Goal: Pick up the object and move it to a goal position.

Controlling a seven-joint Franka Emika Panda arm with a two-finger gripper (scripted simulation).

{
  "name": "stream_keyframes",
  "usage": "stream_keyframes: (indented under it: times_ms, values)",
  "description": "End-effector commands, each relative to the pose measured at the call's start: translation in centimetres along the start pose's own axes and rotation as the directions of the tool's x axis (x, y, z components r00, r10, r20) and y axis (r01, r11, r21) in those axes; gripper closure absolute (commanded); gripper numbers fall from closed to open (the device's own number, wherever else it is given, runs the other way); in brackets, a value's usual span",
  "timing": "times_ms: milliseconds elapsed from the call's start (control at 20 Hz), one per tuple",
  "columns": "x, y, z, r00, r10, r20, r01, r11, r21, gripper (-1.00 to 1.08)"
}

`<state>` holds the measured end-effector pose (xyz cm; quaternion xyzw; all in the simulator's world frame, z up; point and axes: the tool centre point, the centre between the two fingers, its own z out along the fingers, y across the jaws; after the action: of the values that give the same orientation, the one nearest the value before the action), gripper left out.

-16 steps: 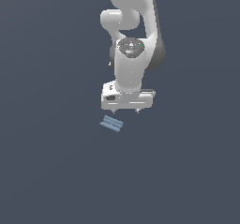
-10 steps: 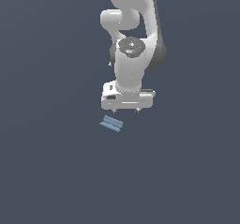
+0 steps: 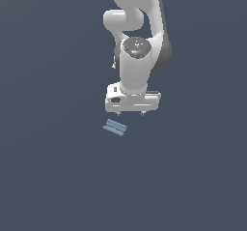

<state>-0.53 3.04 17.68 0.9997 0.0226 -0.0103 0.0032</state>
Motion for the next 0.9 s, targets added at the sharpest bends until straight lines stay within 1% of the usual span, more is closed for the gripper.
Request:
stream_keyframes:
  times_ms: [0, 250, 500, 700, 850]
  values:
    - [0.0, 0.1, 0.1, 1.0, -0.009, 0.0, 0.009, 1.0, 0.0, -0.92]
    - [0.0, 0.5, 0.6, 0.998, -0.056, 0.0, 0.056, 0.998, -0.002, -0.92]
    - [-0.1, 1.1, 1.4, 0.991, -0.131, -0.001, 0.131, 0.991, -0.004, -0.92]
    - [-0.2, 1.7, 2.3, 0.977, -0.213, -0.001, 0.213, 0.977, -0.006, -0.92]
    - [-0.3, 2.3, 3.1, 0.959, -0.283, -0.001, 0.283, 0.959, -0.007, -0.92]
